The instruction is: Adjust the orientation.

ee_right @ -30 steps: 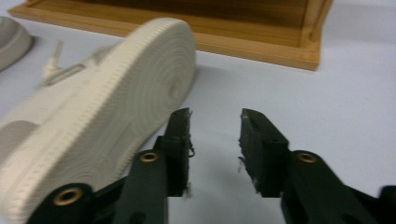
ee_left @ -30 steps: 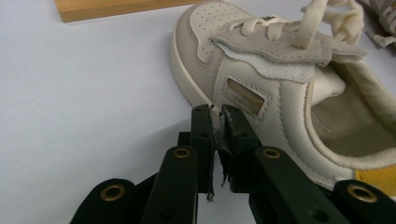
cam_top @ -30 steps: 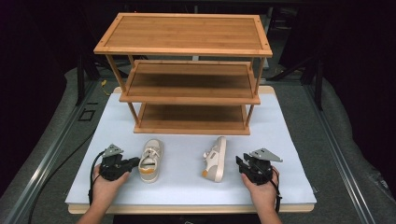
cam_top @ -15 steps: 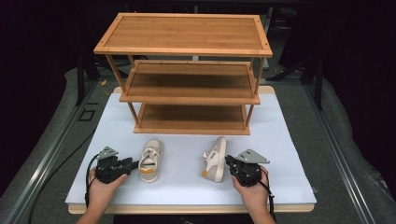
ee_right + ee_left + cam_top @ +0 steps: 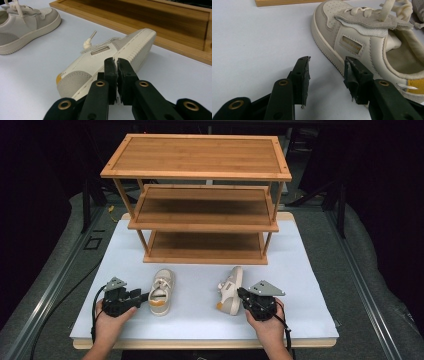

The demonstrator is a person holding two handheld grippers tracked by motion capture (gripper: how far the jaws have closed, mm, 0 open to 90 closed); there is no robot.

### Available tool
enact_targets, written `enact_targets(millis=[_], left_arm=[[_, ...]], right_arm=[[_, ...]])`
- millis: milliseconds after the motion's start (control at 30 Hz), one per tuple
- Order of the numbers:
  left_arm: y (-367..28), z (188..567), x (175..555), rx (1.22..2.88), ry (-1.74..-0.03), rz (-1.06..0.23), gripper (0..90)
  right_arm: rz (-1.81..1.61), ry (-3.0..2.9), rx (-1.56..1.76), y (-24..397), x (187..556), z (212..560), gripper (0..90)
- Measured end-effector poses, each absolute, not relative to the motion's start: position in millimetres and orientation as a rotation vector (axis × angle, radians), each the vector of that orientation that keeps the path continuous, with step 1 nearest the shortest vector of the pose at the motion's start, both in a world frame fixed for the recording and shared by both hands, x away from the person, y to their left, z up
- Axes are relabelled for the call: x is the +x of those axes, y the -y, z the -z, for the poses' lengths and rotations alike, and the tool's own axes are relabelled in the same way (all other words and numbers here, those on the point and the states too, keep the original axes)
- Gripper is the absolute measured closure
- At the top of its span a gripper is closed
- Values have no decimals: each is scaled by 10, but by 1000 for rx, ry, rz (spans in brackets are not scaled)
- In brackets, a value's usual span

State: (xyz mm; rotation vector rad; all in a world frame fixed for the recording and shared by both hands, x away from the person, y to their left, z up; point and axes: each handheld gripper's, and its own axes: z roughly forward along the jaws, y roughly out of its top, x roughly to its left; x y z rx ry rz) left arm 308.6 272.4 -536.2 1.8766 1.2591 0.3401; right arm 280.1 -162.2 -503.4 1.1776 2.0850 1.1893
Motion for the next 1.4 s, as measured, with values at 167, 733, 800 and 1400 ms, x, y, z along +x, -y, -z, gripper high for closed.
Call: enact_targets(millis=[167,733,800,1400], left_arm=[[-2745,5369,3085,1873,-1267,-335,544],[-2760,5329,3096,1851,-1257,-339,544],[-2758,5329,3097,1851,-1257,-338,544],[-2751,5310,3081,1837,-1253,-335,544]], right_arm=[[-1153,-2079,1211,1683,2779,5029,872],[-1084,-2062,1391,1939,2776,5112,896],[-1092,-2070,1417,1995,2798,5144,896],[-1080,-2079,1503,2044,3032,5370,864]])
